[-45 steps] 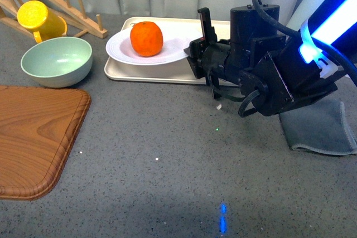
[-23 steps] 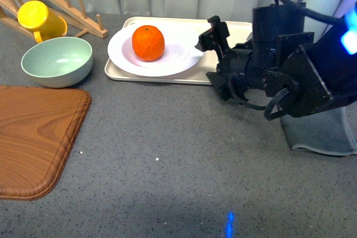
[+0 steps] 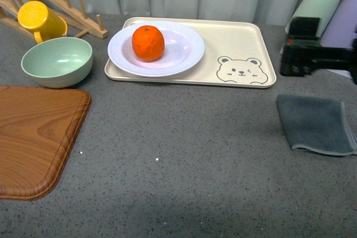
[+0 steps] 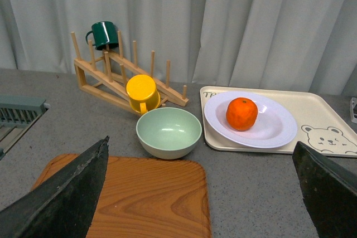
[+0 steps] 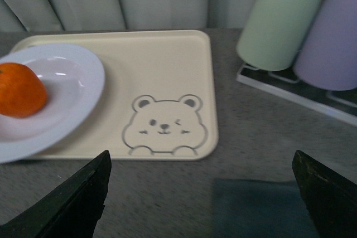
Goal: Place orange and plate with both arms
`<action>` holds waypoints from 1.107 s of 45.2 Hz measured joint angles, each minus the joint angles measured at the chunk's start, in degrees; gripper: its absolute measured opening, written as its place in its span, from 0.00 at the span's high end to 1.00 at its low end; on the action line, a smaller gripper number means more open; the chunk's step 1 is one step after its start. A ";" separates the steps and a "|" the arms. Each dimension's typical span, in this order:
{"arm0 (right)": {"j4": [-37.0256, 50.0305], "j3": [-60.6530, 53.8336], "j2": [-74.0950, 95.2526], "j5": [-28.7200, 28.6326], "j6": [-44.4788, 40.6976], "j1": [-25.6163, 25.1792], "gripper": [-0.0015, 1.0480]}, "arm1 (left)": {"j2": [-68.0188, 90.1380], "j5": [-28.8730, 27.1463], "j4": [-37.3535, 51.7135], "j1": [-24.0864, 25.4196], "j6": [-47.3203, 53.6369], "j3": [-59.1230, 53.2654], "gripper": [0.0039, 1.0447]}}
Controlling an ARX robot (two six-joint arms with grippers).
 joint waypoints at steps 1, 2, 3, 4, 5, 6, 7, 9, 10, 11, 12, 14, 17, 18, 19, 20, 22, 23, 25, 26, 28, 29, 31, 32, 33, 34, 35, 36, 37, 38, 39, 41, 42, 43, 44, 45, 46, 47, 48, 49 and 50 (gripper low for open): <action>0.15 -1.88 -1.81 0.44 -0.96 -0.24 0.09 | 0.00 0.00 0.00 0.00 0.02 0.00 0.06; 0.15 -3.58 -3.61 0.72 -2.32 -0.50 0.09 | 0.00 0.00 0.00 0.00 0.00 0.00 0.06; 0.09 -5.33 -5.49 0.76 -3.26 -0.79 0.09 | 0.00 0.00 0.00 0.00 0.00 0.00 0.06; -0.33 -7.85 -8.39 0.87 -4.28 -1.27 0.09 | 0.00 0.00 0.00 0.00 0.00 0.00 0.06; -0.52 -8.63 -9.40 0.96 -4.68 -1.44 0.09 | 0.00 0.00 0.00 0.00 0.00 0.00 0.06; -0.90 -9.75 -10.86 1.09 -5.42 -1.68 0.09 | 0.00 -0.02 0.00 0.00 0.00 0.00 0.06; -2.08 -12.13 -14.34 1.44 -6.51 -2.32 0.09 | 0.00 0.00 0.00 0.00 0.00 0.00 0.06; -5.49 -15.52 -20.63 2.45 -7.87 -3.48 0.09 | 0.00 0.00 0.00 0.00 0.00 0.00 0.06; -7.02 -16.50 -22.84 2.78 -8.22 -3.80 0.09 | 0.00 0.00 0.00 0.00 0.02 0.00 0.06; -9.22 -17.86 -26.23 2.69 -8.76 -4.28 0.09 | 0.00 0.00 0.00 0.00 0.02 0.00 0.06; -10.25 -18.53 -27.91 2.47 -8.87 -4.52 0.09 | 0.00 0.00 0.00 0.00 0.02 0.00 0.06; -12.41 -20.37 -32.61 1.90 -9.33 -5.25 0.09 | 0.00 0.00 0.00 0.00 0.00 0.00 0.06; -15.74 -22.73 -39.80 1.57 -10.23 -6.27 0.09 | 0.00 0.00 0.00 0.00 0.00 0.00 0.06; -17.88 -23.56 -43.30 1.25 -10.97 -6.86 0.09 | 0.00 0.00 0.00 0.00 0.00 0.00 0.06; -19.63 -24.09 -45.94 1.18 -11.45 -7.41 0.09 | 0.00 0.00 0.00 0.00 0.00 0.00 0.06; -20.76 -24.48 -47.89 1.20 -11.82 -7.69 0.09 | 0.00 0.00 0.00 0.00 0.00 0.00 0.06; -21.57 -24.96 -50.29 1.22 -12.22 -8.13 0.09 | 0.00 -0.02 0.00 0.00 0.00 0.00 0.06; -21.66 -25.00 -50.99 1.33 -12.31 -8.31 0.09 | 0.00 -0.02 0.00 0.00 0.00 0.00 0.06; -21.68 -25.00 -51.78 1.36 -12.48 -8.44 0.09 | 0.00 0.00 0.00 0.00 0.02 0.00 0.06; -21.68 -25.00 -51.95 1.36 -12.63 -8.46 0.09 | 0.00 0.00 0.00 0.00 0.02 0.00 0.06; -21.70 -25.00 -52.06 1.25 -12.81 -8.46 0.09 | 0.00 0.00 0.00 0.00 0.00 0.00 0.06; -21.77 -25.00 -51.91 1.25 -12.92 -8.46 0.09 | 0.00 0.00 0.00 0.00 0.00 0.00 0.06; -21.42 -25.14 -51.69 0.74 -12.79 -8.55 0.09 | 0.00 0.00 0.00 0.00 0.00 0.00 0.06; -18.58 -25.83 -50.49 -0.96 -12.02 -9.01 0.12 | 0.00 0.00 0.00 0.00 0.00 0.00 0.06; -14.73 -26.75 -49.44 -2.93 -10.97 -9.49 0.15 | 0.00 0.00 0.00 0.00 0.00 0.00 0.06; -11.06 -26.77 -48.50 -4.76 -10.03 -9.99 0.18 | 0.00 -0.15 0.00 0.00 0.00 0.00 0.06; -7.80 -26.97 -47.87 -6.21 -9.38 -10.34 0.22 | 0.00 -0.09 0.00 -0.02 0.02 0.00 0.06; -4.55 -27.04 -47.76 -7.30 -8.44 -10.78 0.26 | -0.02 0.13 0.00 -0.02 0.02 0.00 0.06; -3.45 -27.06 -48.24 -7.85 -7.78 -10.97 0.28 | -0.15 0.11 0.00 0.00 0.04 0.00 0.06; -3.17 -27.06 -49.40 -8.33 -7.39 -11.23 0.32 | -0.17 0.09 0.00 0.00 0.04 0.00 0.06; -3.67 -27.08 -50.90 -9.92 -6.80 -12.11 0.36 | -0.13 0.09 -0.02 0.00 0.02 0.00 0.06; -5.66 -27.08 -53.46 -12.98 -6.23 -14.32 0.43 | 0.00 -0.11 -0.04 0.00 0.02 0.00 0.06; -6.67 -27.08 -54.40 -13.44 -6.08 -15.02 0.45 | -0.02 -0.07 -0.04 0.00 0.04 0.00 0.06; -7.93 -27.08 -55.60 -13.75 -5.90 -15.69 0.49 | -0.07 -0.07 -0.02 0.00 0.02 0.00 0.06; -9.38 -27.06 -57.02 -13.70 -5.70 -16.31 0.53 | -0.09 -0.07 -0.02 0.00 0.02 0.00 0.06; -10.25 -27.04 -57.92 -13.68 -5.57 -16.59 0.55 | -0.09 -0.09 -0.02 0.00 0.02 0.00 0.06; -11.98 -27.04 -59.71 -13.68 -5.38 -16.92 0.61 | -0.09 -0.13 -0.02 0.00 0.02 0.00 0.06; -13.31 -27.02 -61.07 -13.79 -5.25 -17.00 0.65 | -0.09 -0.11 -0.02 0.00 0.02 0.00 0.06; -14.38 -26.97 -62.16 -13.92 -5.22 -17.05 0.68 | -0.09 -0.09 -0.02 0.00 0.02 0.00 0.06; -15.47 -26.69 -63.17 -13.94 -5.20 -17.05 0.71 | -0.09 -0.09 -0.02 0.00 0.02 0.00 0.06; -17.31 -26.64 -64.50 -14.08 -5.18 -17.05 0.74 | -0.09 -0.09 -0.02 0.00 0.02 0.00 0.06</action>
